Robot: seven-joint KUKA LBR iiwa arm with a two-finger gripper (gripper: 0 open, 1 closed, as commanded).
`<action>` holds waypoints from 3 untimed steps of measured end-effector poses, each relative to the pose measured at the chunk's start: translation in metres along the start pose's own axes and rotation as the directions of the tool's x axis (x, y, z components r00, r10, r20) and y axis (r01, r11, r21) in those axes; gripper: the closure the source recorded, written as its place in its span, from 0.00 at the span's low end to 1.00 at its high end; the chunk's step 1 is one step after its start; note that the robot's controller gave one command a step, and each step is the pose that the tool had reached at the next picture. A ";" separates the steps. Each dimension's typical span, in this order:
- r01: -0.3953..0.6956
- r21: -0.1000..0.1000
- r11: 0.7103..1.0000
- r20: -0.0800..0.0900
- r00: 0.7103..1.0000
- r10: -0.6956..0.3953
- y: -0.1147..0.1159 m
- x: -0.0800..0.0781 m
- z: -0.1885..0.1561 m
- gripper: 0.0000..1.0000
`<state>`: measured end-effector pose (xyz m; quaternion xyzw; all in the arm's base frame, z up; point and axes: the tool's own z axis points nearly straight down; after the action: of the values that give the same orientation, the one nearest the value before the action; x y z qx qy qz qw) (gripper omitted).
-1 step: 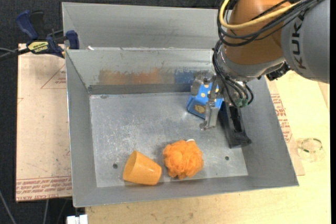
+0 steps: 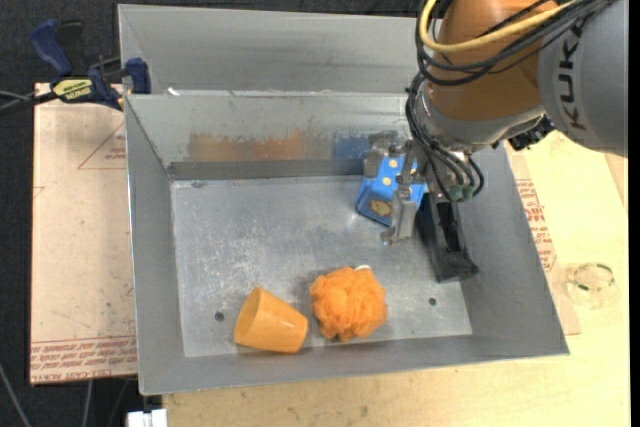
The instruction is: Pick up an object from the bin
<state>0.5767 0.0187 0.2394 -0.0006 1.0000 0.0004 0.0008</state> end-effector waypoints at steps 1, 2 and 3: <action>-0.054 -0.001 0.999 0.002 0.999 0.054 -0.001 0.044 0.041 0.00; 0.008 0.000 1.000 -0.006 1.000 -0.008 0.011 0.030 0.069 0.00; 0.098 0.000 0.995 0.007 0.995 -0.098 0.008 0.034 0.100 0.00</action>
Offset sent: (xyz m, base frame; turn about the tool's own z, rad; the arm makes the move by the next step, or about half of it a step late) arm 0.0290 0.0247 -0.0914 -0.1665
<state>0.5431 0.0264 0.1391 -0.0496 0.9988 0.0008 0.0046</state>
